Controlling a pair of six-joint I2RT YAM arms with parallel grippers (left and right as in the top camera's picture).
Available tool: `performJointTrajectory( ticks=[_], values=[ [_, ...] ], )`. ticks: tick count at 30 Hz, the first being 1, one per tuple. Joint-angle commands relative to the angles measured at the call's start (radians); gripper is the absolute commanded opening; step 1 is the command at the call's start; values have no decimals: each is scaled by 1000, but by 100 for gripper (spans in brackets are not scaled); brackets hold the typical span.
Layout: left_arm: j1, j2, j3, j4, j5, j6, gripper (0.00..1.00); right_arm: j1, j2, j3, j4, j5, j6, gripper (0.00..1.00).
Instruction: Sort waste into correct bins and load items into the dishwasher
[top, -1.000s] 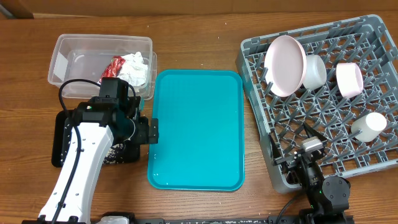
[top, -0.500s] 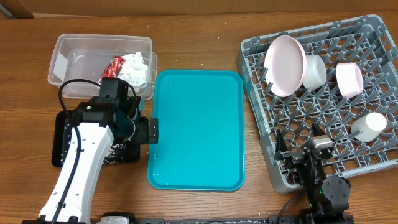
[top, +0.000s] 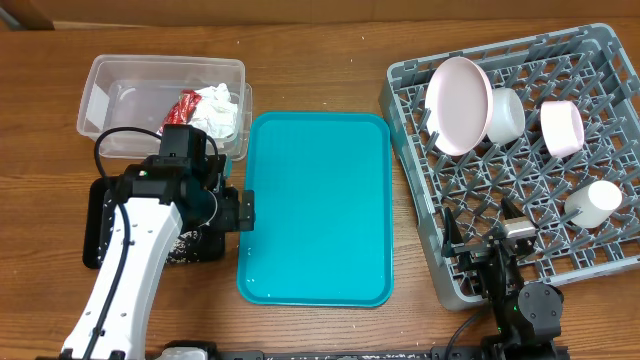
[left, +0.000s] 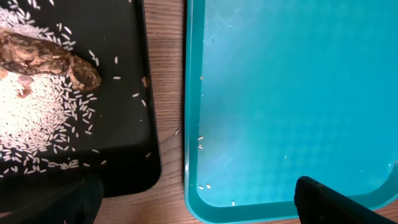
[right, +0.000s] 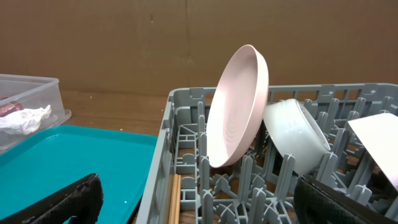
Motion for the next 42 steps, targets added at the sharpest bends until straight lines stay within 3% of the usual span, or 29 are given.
performJointTrajectory(
  ticks=[1,3,5,8,10,13,17,30,33,36,42],
  values=[
    [-5,-133,-2,5,-5,20,100,-6,-12,-6,3,13,4,100],
    [-5,-323,-38,90,-153,26,100,-6,-12,-6,3,13,4,100],
    [-4,-492,-151,228,-202,27,100,-6,-12,-6,3,13,4,100],
    [0,-853,-496,521,-198,25,100,-6,-12,-6,3,13,4,100],
    [0,-1041,-700,633,-194,7,100,-6,-12,-6,3,13,4,100],
    [0,-1214,-862,706,-179,7,100,-6,-12,-6,3,13,4,100],
    [0,-1360,-1052,1010,-179,8,100,-6,-12,-6,3,13,4,100],
    [42,-1367,-1062,1048,-144,9,100,-6,-12,-6,3,13,4,100],
    [42,-1367,-1062,1129,-88,124,100,-6,-12,-6,3,13,4,100],
    [43,-1367,-1062,1032,-56,120,100,-6,-12,-6,3,13,4,100],
    [44,-1367,-1062,1032,-60,120,100,-6,-12,-6,3,13,4,100]
  ],
)
